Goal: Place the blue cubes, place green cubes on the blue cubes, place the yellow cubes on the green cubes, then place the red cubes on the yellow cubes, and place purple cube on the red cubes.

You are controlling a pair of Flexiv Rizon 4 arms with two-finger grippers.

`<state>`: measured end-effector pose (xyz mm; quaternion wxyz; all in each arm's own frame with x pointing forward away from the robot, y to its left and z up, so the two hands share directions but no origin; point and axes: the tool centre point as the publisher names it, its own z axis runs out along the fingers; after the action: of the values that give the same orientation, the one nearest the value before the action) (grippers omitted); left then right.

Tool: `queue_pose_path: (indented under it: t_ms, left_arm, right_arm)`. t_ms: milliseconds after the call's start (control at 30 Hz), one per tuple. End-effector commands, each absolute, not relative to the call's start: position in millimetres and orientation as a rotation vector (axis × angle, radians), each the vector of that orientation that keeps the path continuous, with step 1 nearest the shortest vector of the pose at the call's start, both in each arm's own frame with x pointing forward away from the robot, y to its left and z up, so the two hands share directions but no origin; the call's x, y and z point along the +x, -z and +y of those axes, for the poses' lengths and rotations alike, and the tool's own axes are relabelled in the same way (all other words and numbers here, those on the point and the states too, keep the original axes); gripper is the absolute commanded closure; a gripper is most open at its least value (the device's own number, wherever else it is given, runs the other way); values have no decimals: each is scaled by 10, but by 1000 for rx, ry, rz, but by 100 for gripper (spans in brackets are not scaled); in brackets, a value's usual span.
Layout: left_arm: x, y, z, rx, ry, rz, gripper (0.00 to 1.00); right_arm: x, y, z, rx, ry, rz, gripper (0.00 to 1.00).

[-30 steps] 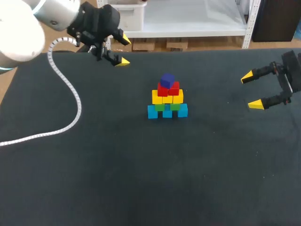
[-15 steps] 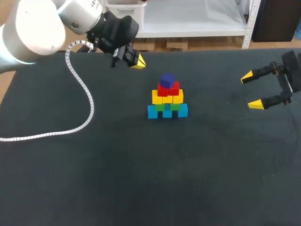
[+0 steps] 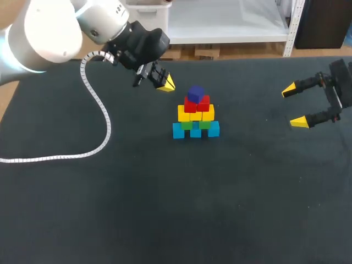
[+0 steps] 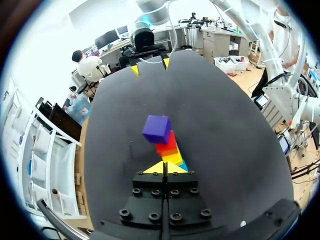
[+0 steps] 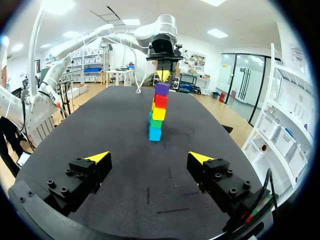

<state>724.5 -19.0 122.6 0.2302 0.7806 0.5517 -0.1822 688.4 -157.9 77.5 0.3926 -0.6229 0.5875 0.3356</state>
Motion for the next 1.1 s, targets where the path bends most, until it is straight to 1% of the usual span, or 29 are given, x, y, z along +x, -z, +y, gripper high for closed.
queue_pose_path:
  t_ms: [33, 500, 1100]
  left_arm:
    - [7198, -1211, -200, 2162, 503, 1521, 100]
    - [7316, -1197, -323, 2240, 353, 1602, 100]
    - [7266, -1170, -424, 2292, 341, 1592, 100]
  right_arm:
    - [6888, -772, -1577, -1581, -852, 1490, 0]
    - [6888, -772, -1577, -1581, -852, 1490, 0]
    - [6888, -772, -1577, -1581, -852, 1490, 0]
